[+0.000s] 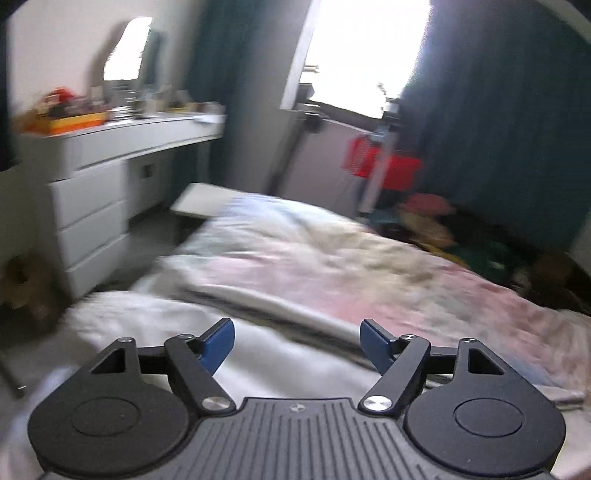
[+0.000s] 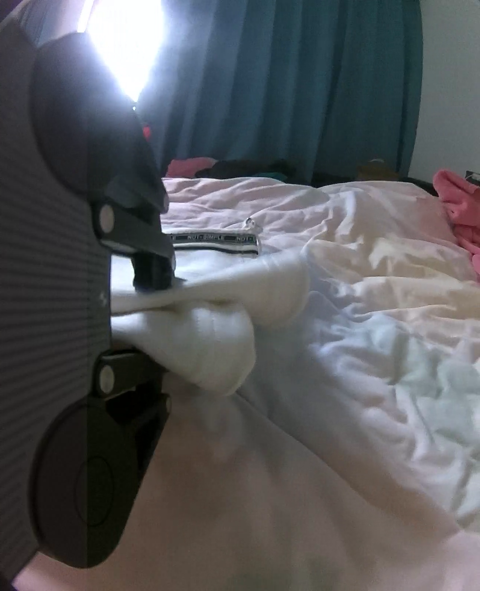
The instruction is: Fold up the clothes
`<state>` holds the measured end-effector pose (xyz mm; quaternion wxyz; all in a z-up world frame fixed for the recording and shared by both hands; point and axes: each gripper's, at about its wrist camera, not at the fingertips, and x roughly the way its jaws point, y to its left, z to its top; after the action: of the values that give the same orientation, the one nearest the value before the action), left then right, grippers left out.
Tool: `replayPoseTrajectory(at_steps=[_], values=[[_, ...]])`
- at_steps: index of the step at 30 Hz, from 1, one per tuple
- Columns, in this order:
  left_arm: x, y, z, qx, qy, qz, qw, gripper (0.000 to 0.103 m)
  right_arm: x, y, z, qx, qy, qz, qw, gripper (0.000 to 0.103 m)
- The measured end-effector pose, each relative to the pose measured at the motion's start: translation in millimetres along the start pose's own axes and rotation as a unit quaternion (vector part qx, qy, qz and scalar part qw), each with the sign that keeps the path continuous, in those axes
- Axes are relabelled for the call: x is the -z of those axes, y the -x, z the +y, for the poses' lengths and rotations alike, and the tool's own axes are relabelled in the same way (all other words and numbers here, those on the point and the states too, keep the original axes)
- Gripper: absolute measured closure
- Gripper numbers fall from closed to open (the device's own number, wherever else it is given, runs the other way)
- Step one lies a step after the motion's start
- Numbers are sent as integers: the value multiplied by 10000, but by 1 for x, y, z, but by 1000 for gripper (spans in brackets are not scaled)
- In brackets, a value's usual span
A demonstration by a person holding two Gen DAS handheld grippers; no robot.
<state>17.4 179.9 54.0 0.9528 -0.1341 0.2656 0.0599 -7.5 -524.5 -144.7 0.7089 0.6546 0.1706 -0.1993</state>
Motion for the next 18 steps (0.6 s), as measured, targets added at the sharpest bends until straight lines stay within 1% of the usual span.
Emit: replayPoseTrajectory(at_steps=[2,4,5,8,10,12,13,14,15,16,18], values=[[10,-11,-38,334,-121,95,9993,23,-2,2,0,-13,40,-34,10000,90],[26,-29,-73,462,-264,263,9982,23,-4,6,1,-34,95,-85,9999,90],[35,-40,-87,456,-297,342,9979,23,-4,7,1,-32,112,-98,9999,90],[64,-74,-112,264,-292,534,9978,23,-2,10,-5,-105,-128,-123,9998,89],[81,-95,-116,123,-380,662,9970,23,-2,11,-9,-130,-276,-116,9995,87],[98,-115,-117,-36,-468,819,9955,24,-3,7,-10,-131,-308,-42,9994,81],[105,-120,-114,-143,-513,943,9941,24,-4,5,-10,-88,-237,5,9997,68],[110,-126,-110,-206,-543,1065,9926,24,-4,3,-9,-28,-149,44,9999,51],[114,-131,-107,-224,-579,1161,9913,24,-4,-1,-8,-33,-92,87,9999,45],[116,-133,-106,-248,-645,1187,9905,24,-5,-7,-8,-118,-51,205,9997,35],[122,-137,-105,-317,-820,1145,9895,23,-6,-21,-9,-304,72,564,9979,34]])
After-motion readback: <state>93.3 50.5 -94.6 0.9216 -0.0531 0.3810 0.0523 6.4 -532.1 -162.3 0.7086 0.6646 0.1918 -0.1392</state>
